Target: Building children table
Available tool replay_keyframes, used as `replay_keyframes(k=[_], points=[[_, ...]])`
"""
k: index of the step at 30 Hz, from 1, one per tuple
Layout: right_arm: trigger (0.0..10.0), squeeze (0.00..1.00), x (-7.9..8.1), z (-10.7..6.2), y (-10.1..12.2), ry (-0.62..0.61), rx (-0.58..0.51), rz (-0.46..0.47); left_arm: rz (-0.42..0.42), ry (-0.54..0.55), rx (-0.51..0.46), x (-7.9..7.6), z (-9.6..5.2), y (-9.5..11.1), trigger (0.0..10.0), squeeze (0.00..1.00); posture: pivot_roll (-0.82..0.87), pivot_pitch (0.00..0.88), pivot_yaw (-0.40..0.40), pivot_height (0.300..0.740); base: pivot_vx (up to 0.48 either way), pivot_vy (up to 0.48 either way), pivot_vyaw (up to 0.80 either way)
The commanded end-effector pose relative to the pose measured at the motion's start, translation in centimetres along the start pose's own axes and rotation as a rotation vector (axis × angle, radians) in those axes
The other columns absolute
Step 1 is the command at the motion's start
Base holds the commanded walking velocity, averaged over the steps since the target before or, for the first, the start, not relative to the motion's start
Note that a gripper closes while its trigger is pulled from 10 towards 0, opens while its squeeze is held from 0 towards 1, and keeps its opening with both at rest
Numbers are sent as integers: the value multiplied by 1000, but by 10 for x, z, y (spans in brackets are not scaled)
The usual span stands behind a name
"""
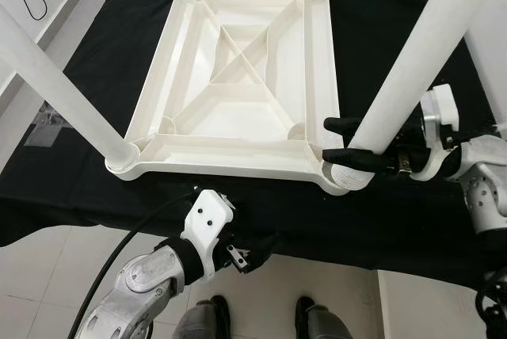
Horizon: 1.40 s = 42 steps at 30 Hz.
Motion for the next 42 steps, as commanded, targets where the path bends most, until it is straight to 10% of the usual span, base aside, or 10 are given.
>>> replay_keyframes(k=[1, 42], points=[[10000, 0, 11, 7, -20, 28, 51, 72, -13, -7, 30, -1, -3, -5, 10000, 0, 105, 333, 58, 740, 0, 0, 0], [10000, 0, 0, 29, -21, -16, 53, 9, -4, -7, 32, -1, -2, -5, 10000, 0, 105, 330, 51, 740, 0, 0, 0]])
Point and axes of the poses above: a point about 5 cm out from each wrist's last joint towards the gripper, its own z axis pointing out of the wrist towards the gripper, its own y axis along the axis of the wrist's last joint, x = y × z, the point moved 1 cm from there along z, pointing out of the wrist towards the gripper, and after that the axes turned 4 degrees about -z, right-handed, at the moved point
